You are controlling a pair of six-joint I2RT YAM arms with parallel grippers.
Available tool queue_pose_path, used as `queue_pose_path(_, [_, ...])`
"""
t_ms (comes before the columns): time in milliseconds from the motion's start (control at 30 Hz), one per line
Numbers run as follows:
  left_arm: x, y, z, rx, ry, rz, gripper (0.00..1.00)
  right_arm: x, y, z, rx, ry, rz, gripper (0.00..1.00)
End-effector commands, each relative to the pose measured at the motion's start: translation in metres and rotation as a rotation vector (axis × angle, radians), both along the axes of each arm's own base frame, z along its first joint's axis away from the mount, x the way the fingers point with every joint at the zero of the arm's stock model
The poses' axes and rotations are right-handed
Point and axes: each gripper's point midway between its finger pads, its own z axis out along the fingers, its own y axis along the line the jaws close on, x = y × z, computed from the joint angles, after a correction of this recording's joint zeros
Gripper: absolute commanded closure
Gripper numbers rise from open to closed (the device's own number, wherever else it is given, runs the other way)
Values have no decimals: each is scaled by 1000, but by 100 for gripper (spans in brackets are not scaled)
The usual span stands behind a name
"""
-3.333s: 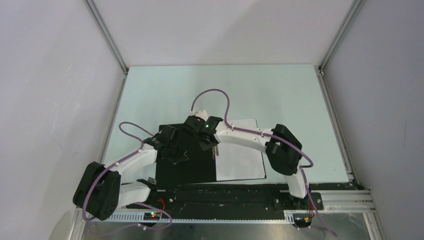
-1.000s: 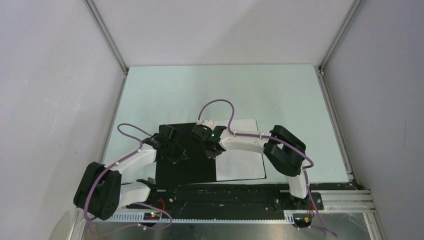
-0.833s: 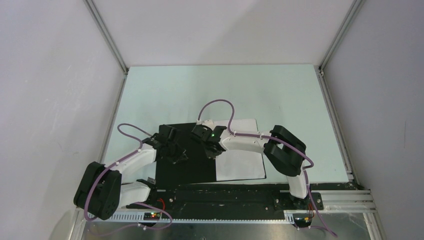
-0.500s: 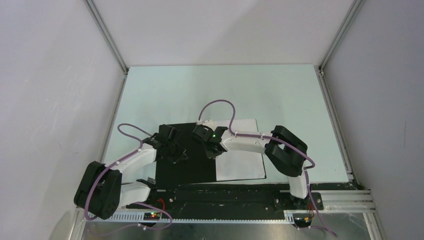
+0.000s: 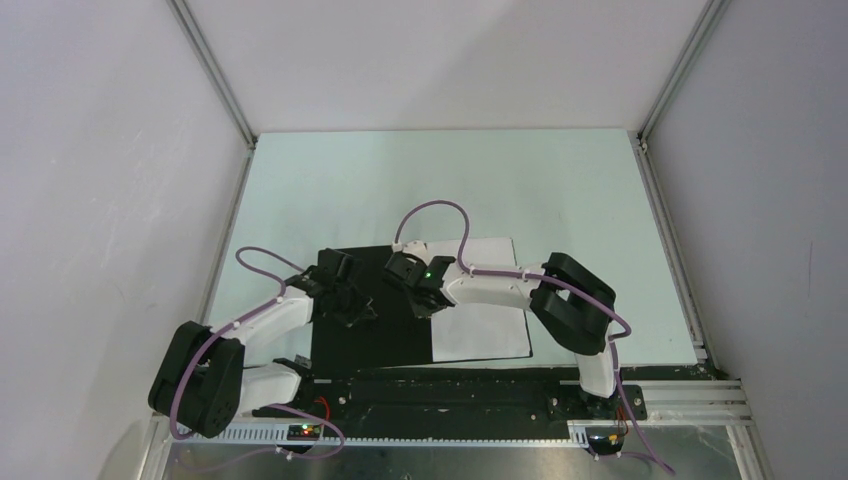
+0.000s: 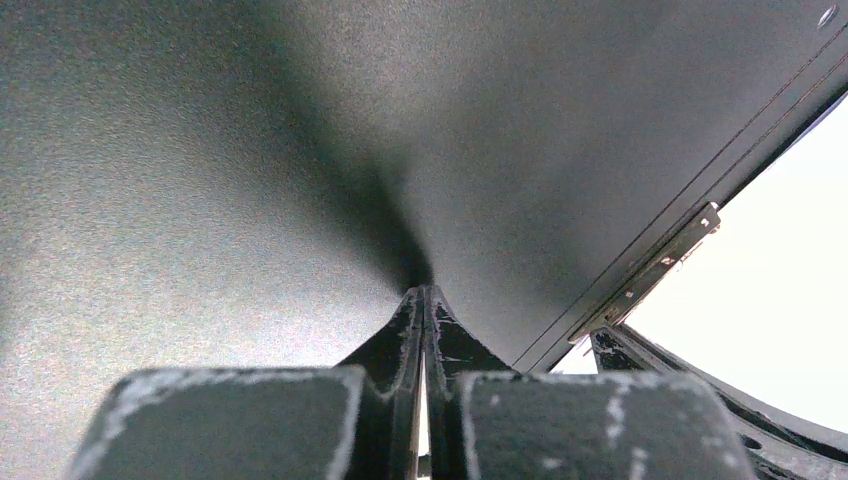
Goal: Put the files into the folder
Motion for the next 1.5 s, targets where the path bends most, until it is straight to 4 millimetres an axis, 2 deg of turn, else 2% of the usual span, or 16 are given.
queue_pose_path(0, [-14, 21, -23, 106, 64, 25, 98, -50, 19, -66, 23, 181, 73, 87])
queue_pose_path(500, [-15, 21, -25, 106, 69, 29, 98, -64, 23, -68, 9, 180, 127, 87])
queue_pose_path(1467, [-14, 27, -31, 124, 77, 87, 100, -86, 17, -61, -26, 208, 145, 87])
